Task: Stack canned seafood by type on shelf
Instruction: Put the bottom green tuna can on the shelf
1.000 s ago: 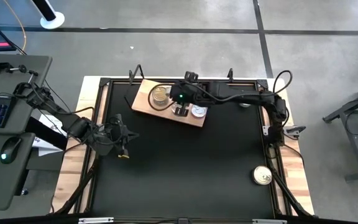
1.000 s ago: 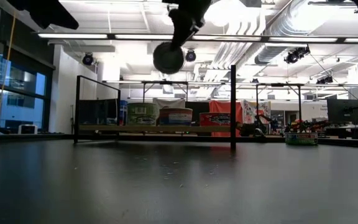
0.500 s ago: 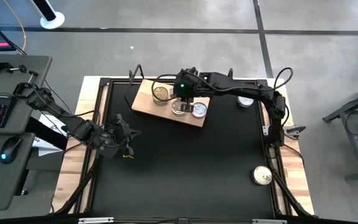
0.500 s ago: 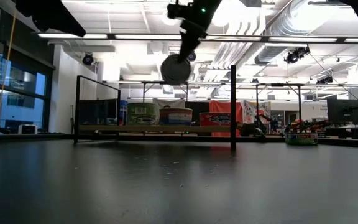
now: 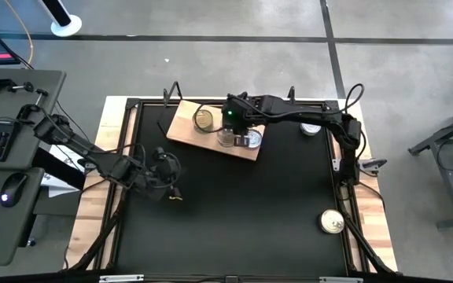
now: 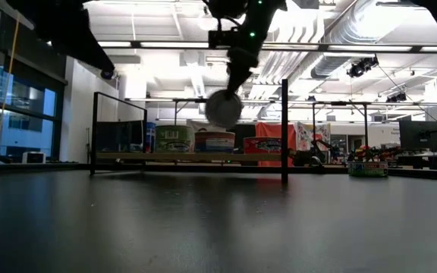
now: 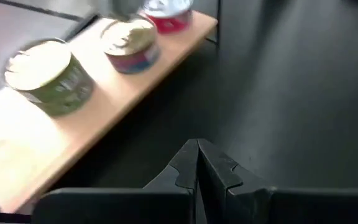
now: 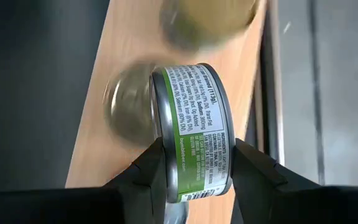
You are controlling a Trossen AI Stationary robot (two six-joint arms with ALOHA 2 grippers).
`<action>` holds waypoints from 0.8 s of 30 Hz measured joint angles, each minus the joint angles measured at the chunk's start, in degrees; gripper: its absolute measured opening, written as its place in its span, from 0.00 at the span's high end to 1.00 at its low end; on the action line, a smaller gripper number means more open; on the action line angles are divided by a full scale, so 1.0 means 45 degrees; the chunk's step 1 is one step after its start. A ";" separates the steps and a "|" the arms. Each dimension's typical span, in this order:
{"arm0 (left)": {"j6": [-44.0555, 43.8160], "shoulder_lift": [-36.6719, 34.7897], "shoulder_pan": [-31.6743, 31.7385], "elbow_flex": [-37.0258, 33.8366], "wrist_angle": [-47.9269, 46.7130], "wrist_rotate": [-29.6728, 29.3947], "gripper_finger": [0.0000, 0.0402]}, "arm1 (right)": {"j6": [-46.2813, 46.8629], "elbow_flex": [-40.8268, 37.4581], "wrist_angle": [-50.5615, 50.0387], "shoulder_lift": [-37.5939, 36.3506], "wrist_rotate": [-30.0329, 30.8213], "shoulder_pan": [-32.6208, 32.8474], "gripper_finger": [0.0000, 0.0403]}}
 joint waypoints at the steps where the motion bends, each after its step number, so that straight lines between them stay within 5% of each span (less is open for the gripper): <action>1: -0.0004 0.0004 -0.0005 0.0004 0.0004 0.0310 1.00 | -0.0111 -0.0080 0.0618 0.0000 0.0005 0.0000 0.70; 9: -0.0041 -0.0745 -0.0496 0.0000 -0.0201 0.1562 1.00 | -0.0647 -0.0162 0.4381 0.0095 0.0485 -0.0170 0.70; 24: -0.1792 -0.3339 -0.1100 0.0004 -0.1099 -0.0638 1.00 | -0.0665 -0.0162 0.9276 0.1344 -0.0002 -0.0309 0.70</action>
